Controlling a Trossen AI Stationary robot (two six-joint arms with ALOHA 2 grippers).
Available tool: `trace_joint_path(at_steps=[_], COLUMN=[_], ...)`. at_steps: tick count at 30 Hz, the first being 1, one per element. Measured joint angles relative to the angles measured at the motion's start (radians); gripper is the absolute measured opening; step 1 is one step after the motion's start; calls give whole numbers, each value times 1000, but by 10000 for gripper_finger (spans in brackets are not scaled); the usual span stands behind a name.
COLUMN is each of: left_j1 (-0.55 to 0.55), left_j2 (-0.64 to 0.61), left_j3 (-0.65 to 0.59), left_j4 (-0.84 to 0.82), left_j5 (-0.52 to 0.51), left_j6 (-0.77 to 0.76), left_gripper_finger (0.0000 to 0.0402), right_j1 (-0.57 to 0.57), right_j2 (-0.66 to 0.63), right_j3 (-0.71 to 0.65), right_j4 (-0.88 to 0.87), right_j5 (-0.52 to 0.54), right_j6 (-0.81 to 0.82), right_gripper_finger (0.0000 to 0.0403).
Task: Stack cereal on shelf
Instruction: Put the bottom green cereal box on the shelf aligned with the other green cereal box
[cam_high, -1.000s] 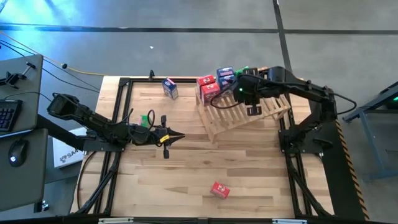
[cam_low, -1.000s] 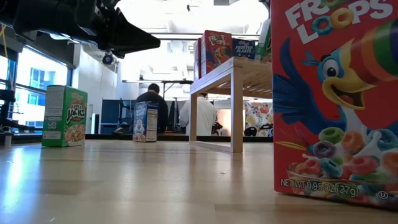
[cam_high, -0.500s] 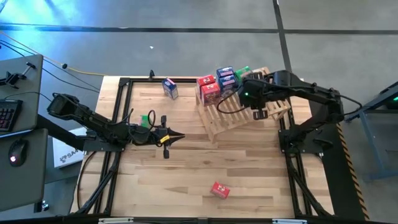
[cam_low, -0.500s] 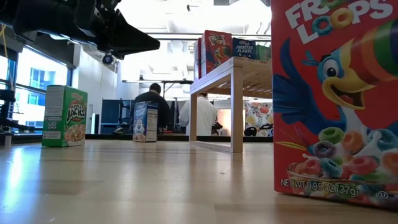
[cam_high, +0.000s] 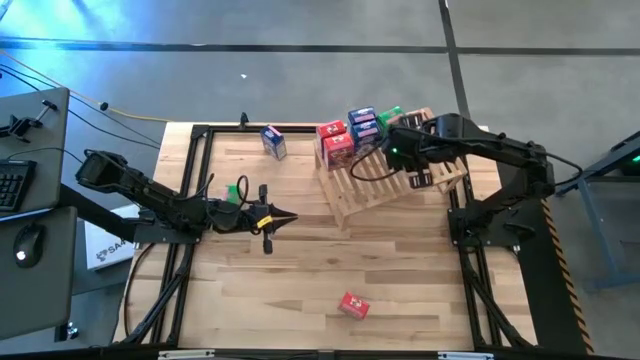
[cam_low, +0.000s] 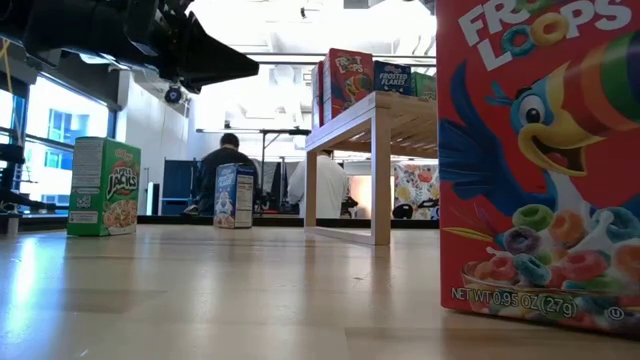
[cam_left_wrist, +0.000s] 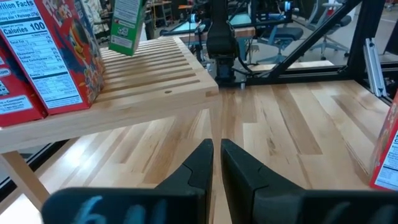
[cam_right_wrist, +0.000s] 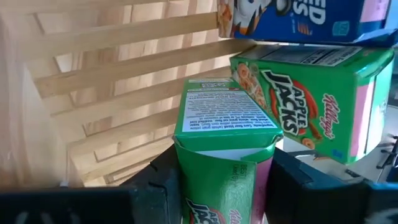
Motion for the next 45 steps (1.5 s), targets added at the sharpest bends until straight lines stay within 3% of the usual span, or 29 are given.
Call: trace_joint_path(at_steps=[4,10,15,29,33,36,41,45], left_j1=[0,0,0,0,0,0,-2,-2], left_j2=[0,0,0,0,0,0,0,0], left_j3=[0,0,0,0,0,0,0,0], left_j4=[0,-2,-2,-2,-4,-6,-32,-33], left_j5=[1,2,2,3,3,3,4,4], left_j6=[1,1,1,2,2,2,-1,1], left_gripper_finger=[21,21,21,21,21,21,21,21], right_j1=[0,0,2,42,78,103,141,155], right_j2=[1,1,1,-12,-15,-40,-142,-254], right_j3=[0,0,0,55,104,86,-71,-267], right_j4=[29,38,38,33,15,13,114,295], right_j5=[5,7,74,239,219,175,109,91], right_j6=[0,23,24,92,252,330,405,465], right_gripper_finger=[146,187,210,209,177,126,19,20])
